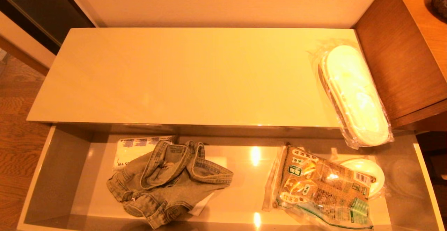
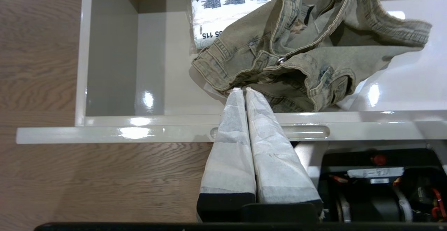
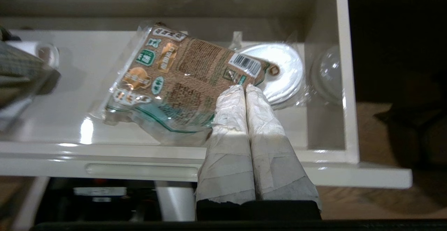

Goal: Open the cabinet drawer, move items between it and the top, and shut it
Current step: Take out the shorts from the drawer

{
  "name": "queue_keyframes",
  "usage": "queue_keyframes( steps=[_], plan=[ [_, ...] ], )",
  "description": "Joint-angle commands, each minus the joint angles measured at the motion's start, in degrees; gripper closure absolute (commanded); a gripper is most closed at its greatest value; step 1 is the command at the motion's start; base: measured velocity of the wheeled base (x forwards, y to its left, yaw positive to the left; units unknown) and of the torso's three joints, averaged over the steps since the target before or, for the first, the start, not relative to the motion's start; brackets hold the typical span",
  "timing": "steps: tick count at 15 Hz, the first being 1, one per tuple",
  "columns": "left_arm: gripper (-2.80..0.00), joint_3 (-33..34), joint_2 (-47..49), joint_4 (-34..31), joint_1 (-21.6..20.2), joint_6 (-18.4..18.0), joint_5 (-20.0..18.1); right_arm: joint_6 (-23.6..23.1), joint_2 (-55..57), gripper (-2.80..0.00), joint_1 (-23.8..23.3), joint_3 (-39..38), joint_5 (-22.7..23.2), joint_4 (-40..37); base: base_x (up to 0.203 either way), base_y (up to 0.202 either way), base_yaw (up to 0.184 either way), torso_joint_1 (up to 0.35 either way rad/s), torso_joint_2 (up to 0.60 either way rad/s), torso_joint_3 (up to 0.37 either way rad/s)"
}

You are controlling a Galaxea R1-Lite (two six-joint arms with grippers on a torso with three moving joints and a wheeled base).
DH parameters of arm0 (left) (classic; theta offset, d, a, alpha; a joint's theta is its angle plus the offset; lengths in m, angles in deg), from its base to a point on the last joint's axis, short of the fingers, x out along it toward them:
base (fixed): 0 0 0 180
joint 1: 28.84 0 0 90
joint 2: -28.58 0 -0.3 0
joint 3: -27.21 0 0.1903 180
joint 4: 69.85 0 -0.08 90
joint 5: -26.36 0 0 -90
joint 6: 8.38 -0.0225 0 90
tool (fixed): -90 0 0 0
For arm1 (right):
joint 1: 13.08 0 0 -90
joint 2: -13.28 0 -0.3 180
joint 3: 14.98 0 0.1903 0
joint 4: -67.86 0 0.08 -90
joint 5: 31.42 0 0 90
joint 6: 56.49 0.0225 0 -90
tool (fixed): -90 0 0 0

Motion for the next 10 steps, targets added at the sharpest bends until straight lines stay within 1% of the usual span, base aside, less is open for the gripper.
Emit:
queue_keyframes(
  steps=[1,2,4,5,10],
  plan=[
    [0.00,0.1,0.0,0.2,0.0,-0.1,0.1,2.9,-0.1,0.00,0.0,0.0,-0.2,-0.4,0.000,0.000,0.000,0.000,0.00,0.000],
    [0.00,0.4,0.0,1.0,0.0,0.0,0.1,3.2,-0.1,0.00,0.0,0.0,-0.2,-0.4,0.000,0.000,0.000,0.000,0.00,0.000],
    [0.00,1.7,0.0,5.2,0.0,0.5,-0.3,3.2,-0.1,0.00,0.0,0.0,-0.2,-0.4,0.000,0.000,0.000,0.000,0.00,0.000],
    [0.00,2.1,0.0,6.4,0.0,0.5,-0.4,3.2,-0.1,0.00,0.0,0.0,-0.2,-0.4,0.000,0.000,0.000,0.000,0.00,0.000],
    [0.00,1.8,0.0,6.8,0.0,0.1,0.0,3.2,-0.1,0.00,0.0,0.0,-0.2,-0.4,0.000,0.000,0.000,0.000,0.00,0.000]
  ],
)
